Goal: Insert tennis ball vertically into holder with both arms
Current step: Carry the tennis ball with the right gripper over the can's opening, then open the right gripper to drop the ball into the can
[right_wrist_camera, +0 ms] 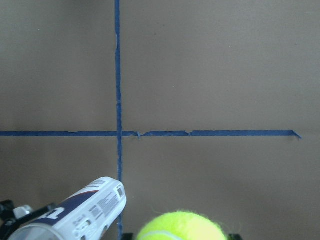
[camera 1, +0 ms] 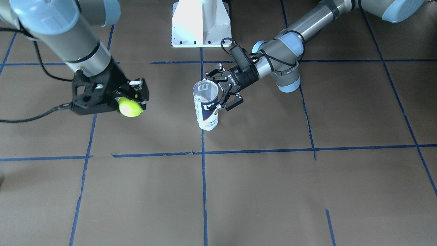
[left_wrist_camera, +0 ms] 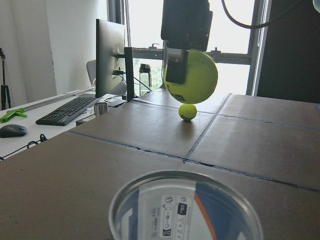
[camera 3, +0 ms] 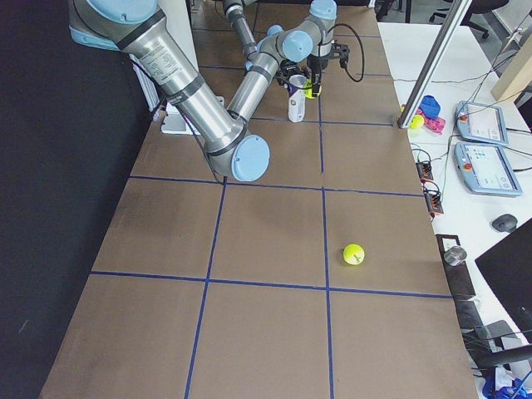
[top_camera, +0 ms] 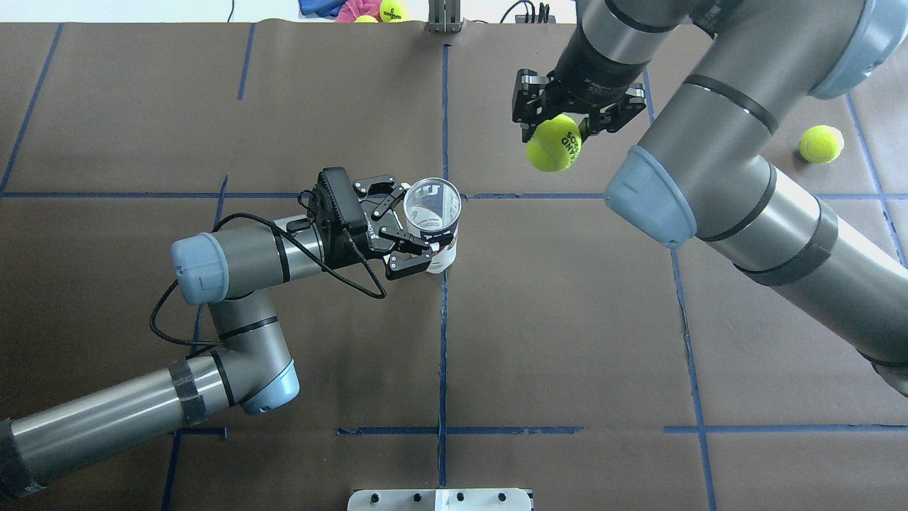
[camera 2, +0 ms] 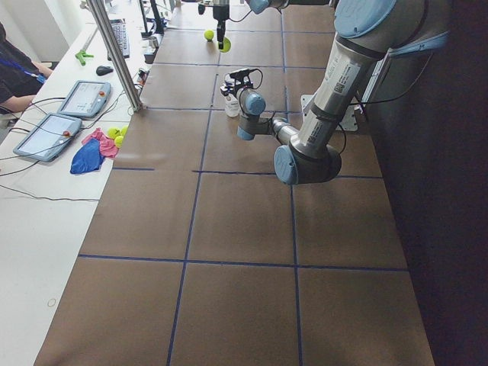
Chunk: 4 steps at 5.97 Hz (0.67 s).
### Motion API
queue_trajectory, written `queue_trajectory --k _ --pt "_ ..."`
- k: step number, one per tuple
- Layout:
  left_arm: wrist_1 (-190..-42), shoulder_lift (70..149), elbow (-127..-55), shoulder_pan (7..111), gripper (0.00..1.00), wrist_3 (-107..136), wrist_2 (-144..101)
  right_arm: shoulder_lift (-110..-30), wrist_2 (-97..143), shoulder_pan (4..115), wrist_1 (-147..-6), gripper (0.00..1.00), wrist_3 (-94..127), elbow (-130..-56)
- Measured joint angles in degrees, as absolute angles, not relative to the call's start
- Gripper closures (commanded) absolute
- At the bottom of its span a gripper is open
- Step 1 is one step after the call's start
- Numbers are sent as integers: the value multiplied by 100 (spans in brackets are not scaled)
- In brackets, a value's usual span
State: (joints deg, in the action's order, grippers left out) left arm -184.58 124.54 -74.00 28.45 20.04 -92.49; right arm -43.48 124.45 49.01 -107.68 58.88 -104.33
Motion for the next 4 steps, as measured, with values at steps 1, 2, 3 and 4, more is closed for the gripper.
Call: queue_trajectory --k 1,2,3,4 --pt "-18457 12454 -7400 2845 16 2004 -9241 -3921 12206 4663 -10992 89 6333 -10377" --pt "-18454 12454 -7401 2842 16 2004 -9236 -3523 11850 4364 -11065 87 6808 -10151" --pt "-18450 12454 -7400 2840 16 2004 -9231 -3190 11495 4074 -11082 78 7120 -9821" --pt "-18449 12456 -7401 2839 16 2004 -9229 -3033 11257 3874 -11083 50 7246 -9605"
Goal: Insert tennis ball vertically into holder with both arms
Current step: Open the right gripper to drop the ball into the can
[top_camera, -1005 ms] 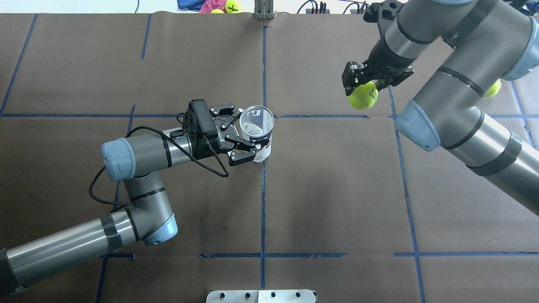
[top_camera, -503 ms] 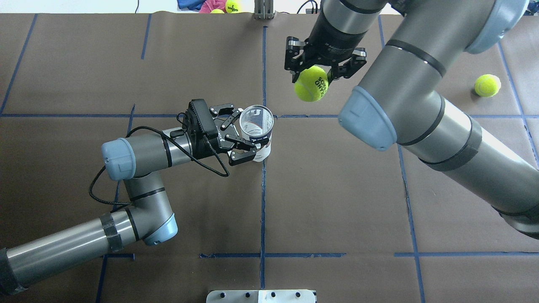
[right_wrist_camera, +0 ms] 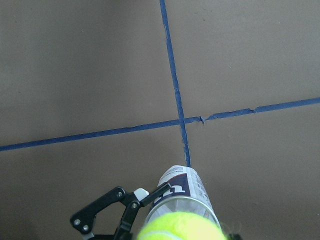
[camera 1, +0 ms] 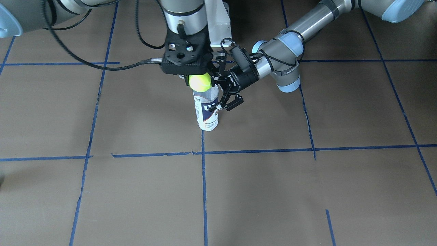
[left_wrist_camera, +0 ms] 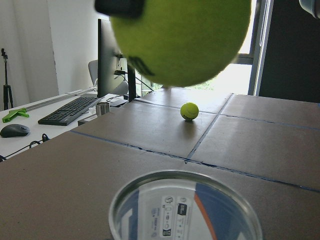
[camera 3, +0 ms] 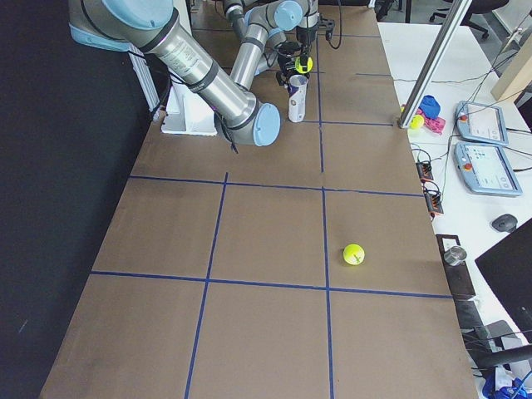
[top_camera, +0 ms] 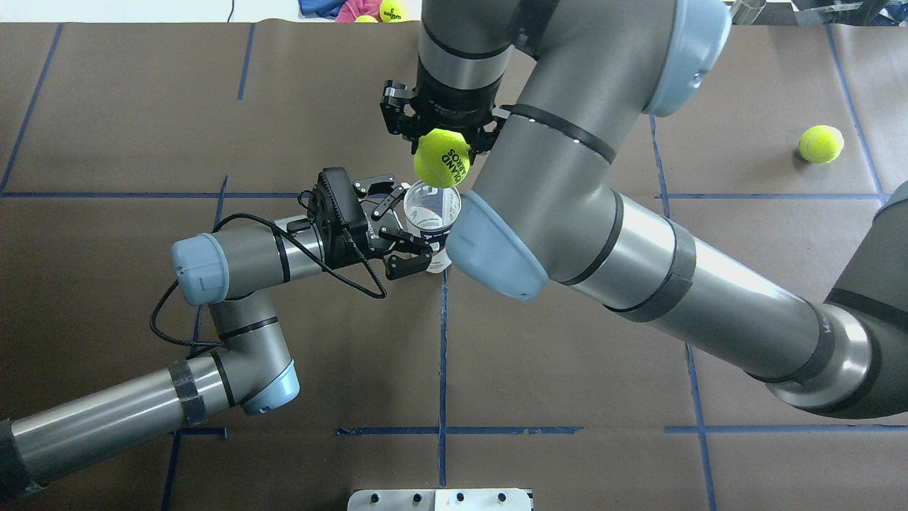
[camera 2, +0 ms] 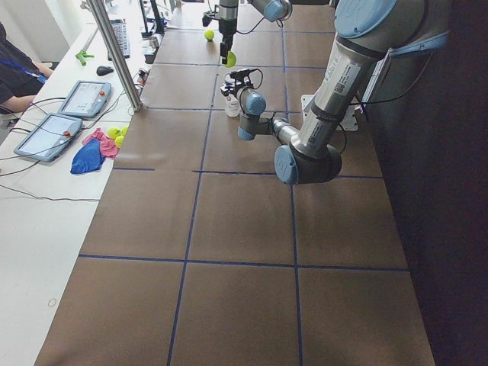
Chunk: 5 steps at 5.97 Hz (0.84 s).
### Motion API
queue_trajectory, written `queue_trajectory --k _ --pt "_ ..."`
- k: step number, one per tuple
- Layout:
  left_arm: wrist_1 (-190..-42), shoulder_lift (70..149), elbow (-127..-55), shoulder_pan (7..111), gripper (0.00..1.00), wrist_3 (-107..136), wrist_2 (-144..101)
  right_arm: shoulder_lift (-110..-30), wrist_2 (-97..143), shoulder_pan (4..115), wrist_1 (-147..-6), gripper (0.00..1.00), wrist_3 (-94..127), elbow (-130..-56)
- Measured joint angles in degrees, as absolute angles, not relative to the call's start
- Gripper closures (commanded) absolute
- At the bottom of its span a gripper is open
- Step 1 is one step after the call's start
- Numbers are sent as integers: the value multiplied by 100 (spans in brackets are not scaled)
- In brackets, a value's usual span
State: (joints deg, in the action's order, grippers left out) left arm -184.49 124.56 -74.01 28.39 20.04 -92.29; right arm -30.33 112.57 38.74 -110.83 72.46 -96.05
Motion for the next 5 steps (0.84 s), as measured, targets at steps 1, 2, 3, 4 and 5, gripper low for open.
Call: queue_trajectory --k 1,2,3,4,5 --pt "-18448 12460 -7400 2841 16 2004 -9229 -3019 11166 3782 -11086 23 7283 -9545" --pt "-18448 12462 -7401 2849 16 2004 -9229 -3032 11132 3729 -11090 3 7289 -9540" --pt "-18448 12460 -7398 2861 16 2004 -9228 -3044 11116 3684 -11091 2 7288 -9542" --pt "-18448 12457 -7387 2873 16 2007 -9228 -3054 11111 3659 -11092 2 7286 -9547" --pt "-18448 12455 -7376 2878 16 2008 -9229 -3070 11115 3655 -11092 1 7269 -9564"
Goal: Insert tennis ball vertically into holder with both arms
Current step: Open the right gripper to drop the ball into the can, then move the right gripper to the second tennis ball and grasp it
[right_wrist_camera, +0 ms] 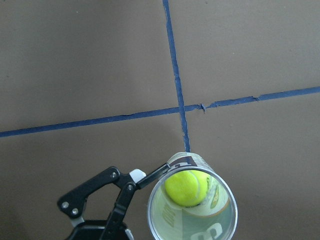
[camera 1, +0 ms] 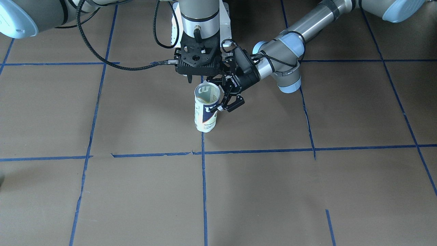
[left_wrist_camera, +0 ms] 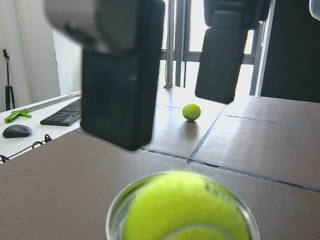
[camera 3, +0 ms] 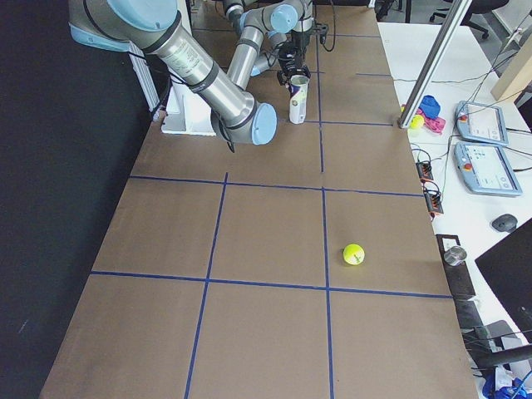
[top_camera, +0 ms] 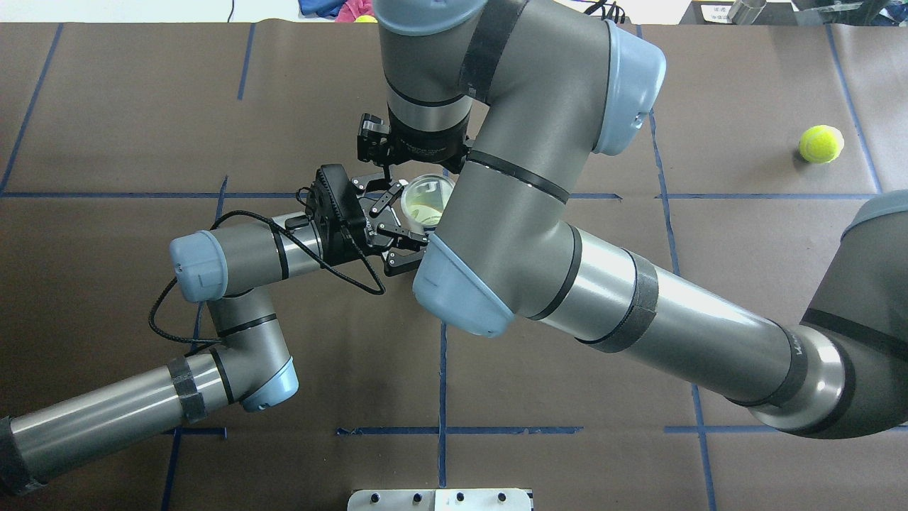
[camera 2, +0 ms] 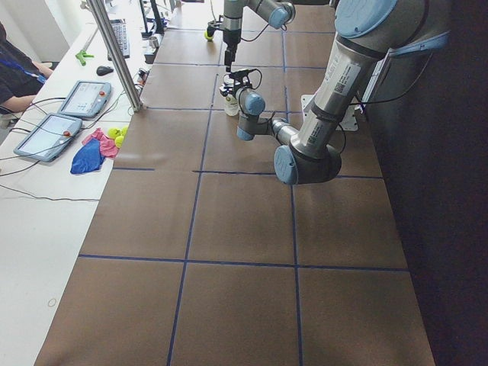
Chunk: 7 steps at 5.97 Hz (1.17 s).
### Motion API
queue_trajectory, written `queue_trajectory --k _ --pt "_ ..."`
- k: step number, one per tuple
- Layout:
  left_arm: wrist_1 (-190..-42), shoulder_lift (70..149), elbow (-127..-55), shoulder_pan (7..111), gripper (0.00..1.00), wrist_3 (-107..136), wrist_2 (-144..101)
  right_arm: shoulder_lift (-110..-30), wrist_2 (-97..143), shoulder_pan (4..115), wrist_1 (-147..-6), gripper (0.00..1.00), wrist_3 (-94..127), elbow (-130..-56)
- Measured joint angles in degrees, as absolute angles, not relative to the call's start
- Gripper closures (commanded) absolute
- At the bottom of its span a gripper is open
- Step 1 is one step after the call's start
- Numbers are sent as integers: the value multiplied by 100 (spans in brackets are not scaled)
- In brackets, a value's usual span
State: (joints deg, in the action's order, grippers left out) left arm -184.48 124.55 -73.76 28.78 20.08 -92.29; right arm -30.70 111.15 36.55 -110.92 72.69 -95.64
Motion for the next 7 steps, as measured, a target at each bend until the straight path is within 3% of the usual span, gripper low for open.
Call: queue_trajectory --k 3,7 --pt "-18450 12455 -7367 2891 16 2012 -9228 -3559 11223 3856 -11069 1 6571 -9932" --pt "-18457 12465 -7374 2901 14 2013 -9229 -5457 11903 5628 -10334 1 3137 -10049"
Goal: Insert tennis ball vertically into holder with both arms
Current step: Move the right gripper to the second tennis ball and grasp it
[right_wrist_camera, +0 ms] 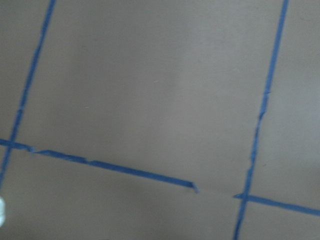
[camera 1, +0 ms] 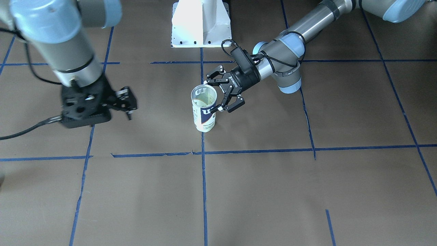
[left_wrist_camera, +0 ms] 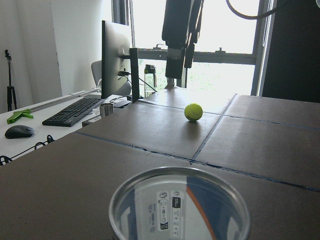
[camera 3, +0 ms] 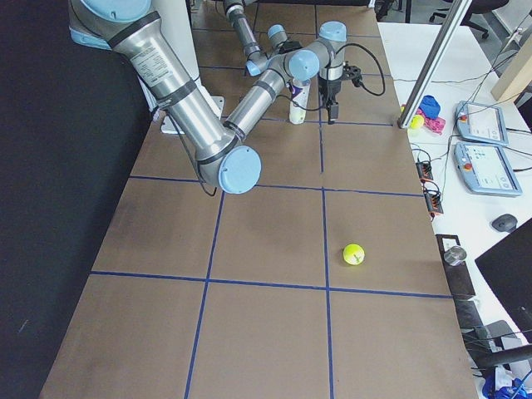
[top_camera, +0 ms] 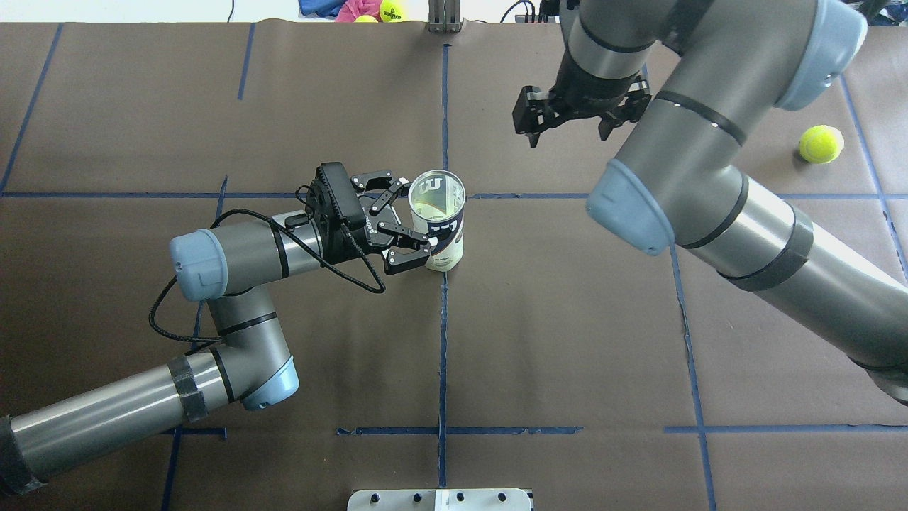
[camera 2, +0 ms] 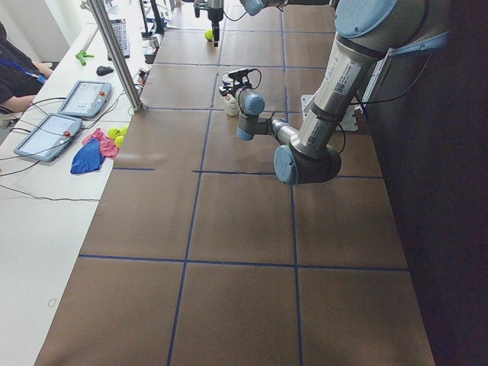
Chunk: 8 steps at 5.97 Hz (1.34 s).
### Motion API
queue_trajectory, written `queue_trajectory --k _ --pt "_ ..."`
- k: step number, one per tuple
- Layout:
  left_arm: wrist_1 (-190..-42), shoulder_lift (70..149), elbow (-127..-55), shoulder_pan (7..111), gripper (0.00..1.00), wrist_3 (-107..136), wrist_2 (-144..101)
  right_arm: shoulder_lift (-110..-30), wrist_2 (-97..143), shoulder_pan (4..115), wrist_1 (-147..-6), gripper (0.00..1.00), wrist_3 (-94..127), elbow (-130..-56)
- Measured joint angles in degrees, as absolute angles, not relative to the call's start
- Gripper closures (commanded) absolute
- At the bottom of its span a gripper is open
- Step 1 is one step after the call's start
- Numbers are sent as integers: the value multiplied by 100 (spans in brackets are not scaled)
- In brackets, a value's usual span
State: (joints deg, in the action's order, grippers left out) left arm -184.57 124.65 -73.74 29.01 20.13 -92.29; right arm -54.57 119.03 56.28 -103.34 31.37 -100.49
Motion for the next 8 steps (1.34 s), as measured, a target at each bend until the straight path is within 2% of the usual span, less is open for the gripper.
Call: queue_trajectory --k 1,3,5,6,8 --pt "-18457 12463 -7374 2905 14 2013 -9229 -5839 12144 6217 -10006 1 2031 -9646" --pt "-18457 12463 -7374 2932 14 2013 -9228 -6102 12477 7101 -9094 1 322 -8329" --pt "-18457 12463 -7374 2972 14 2013 -9228 -6324 12513 7336 -7412 1 -160 -6946" --pt "-18457 12463 -7374 2976 14 2013 -9229 -6413 12507 7348 -6893 1 -278 -6516" --pt "-18457 12463 -7374 2979 14 2013 -9229 -6596 12451 7314 -6544 1 -348 -6203"
